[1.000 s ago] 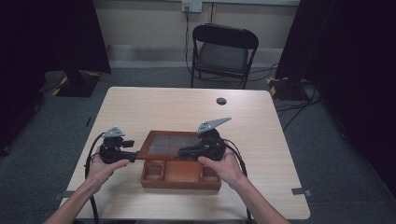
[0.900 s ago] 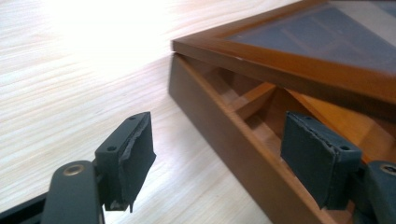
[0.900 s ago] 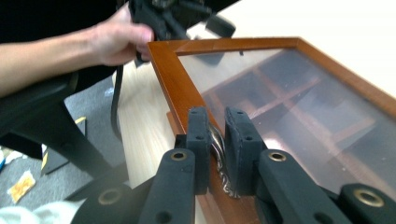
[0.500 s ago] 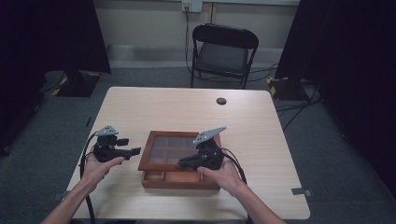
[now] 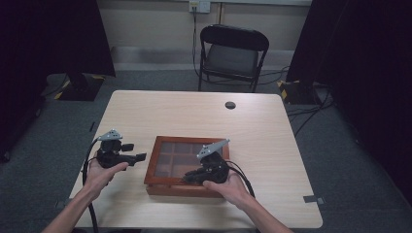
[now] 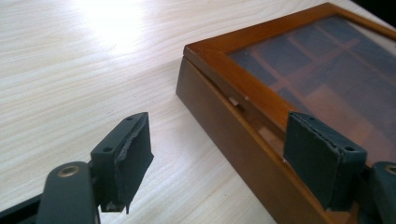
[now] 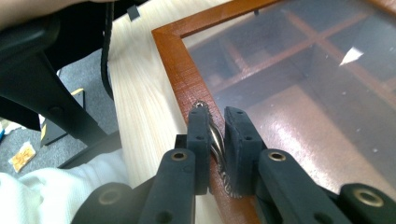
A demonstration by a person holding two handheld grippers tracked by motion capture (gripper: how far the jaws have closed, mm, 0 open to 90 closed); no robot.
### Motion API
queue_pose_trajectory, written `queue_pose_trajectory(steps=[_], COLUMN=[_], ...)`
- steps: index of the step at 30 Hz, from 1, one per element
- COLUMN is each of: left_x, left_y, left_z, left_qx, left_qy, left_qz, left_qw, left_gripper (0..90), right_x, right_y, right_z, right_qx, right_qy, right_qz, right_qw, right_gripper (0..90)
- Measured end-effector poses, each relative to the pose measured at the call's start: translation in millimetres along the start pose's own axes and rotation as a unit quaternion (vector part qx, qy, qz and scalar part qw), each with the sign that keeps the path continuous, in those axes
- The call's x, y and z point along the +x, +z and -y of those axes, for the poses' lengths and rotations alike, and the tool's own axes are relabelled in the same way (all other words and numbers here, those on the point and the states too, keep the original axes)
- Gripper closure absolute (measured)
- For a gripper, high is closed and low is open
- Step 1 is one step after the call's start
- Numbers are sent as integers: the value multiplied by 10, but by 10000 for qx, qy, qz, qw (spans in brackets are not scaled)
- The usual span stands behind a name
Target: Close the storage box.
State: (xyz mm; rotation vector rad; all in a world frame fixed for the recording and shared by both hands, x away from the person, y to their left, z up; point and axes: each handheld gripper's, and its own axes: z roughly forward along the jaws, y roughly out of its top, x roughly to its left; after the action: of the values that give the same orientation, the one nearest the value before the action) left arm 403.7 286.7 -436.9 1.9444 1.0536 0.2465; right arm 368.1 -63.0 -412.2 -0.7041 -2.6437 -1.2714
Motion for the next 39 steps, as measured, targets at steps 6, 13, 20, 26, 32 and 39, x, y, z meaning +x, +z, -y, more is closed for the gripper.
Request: queue_pose_trajectory(steps=[6, 13, 20, 26, 32, 39], left_x=[5, -6, 6, -1, 20, 52], left_y=[14, 35, 41, 49, 28, 12], left_z=[8, 15, 20, 22, 42, 42], left_qx=[58, 116, 180, 213, 243, 265], left_qy=[-5, 10, 28, 51, -14, -77], left_qz=[8, -4, -23, -29, -114, -230], left_qw=[10000, 9999, 9998, 9998, 9996, 9994], left_gripper=[229, 228, 216, 216, 216, 216], right_x=[-11, -33, -62, -75, -204, -427], right_y=[80, 173, 181, 109, -169, -582], right_z=[42, 100, 160, 128, 127, 372], right_qx=[180, 332, 140, 75, -364, -712], right_qy=[-12, 4, 225, 425, 705, 1274], right_qz=[-2, 1, -79, 236, 731, 1720], right_qw=[9998, 9994, 9996, 9988, 9942, 9742], right_gripper=[814, 814, 763, 533, 385, 239])
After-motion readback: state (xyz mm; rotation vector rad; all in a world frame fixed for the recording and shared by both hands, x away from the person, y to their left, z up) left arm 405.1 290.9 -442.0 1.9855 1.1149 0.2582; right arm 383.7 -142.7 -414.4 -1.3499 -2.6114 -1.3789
